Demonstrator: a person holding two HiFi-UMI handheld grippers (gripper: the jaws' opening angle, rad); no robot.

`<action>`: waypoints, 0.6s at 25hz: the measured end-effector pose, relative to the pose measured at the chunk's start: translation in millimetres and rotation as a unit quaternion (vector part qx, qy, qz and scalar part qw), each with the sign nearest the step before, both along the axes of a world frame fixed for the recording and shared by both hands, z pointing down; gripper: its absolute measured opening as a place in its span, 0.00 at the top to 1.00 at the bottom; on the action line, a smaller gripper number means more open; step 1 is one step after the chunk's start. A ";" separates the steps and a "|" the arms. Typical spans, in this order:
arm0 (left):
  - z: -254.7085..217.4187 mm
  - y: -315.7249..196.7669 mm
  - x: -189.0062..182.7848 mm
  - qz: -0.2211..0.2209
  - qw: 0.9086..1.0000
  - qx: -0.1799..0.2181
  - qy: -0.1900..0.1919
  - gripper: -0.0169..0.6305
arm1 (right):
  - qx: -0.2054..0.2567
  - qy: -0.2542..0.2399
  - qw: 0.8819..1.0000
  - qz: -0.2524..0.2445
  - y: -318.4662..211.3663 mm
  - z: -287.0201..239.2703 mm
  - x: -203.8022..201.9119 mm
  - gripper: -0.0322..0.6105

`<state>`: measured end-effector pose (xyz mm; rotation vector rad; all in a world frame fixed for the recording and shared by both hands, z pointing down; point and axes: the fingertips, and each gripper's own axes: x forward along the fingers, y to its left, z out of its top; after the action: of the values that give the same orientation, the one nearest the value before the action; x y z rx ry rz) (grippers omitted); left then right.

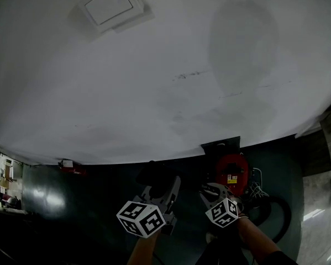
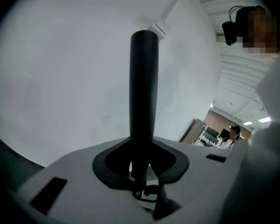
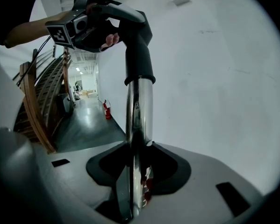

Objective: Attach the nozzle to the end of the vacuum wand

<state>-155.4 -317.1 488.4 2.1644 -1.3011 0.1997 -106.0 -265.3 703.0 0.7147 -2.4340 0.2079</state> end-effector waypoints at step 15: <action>20.1 -4.8 -21.4 -0.017 0.998 -0.016 0.051 0.85 | -0.011 0.008 1.000 -0.011 5.3 10.1 -14.6 0.71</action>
<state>-176.8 -321.9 508.5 2.0953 -1.2687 0.0951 -120.6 -259.9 713.1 0.6763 -2.4194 0.2187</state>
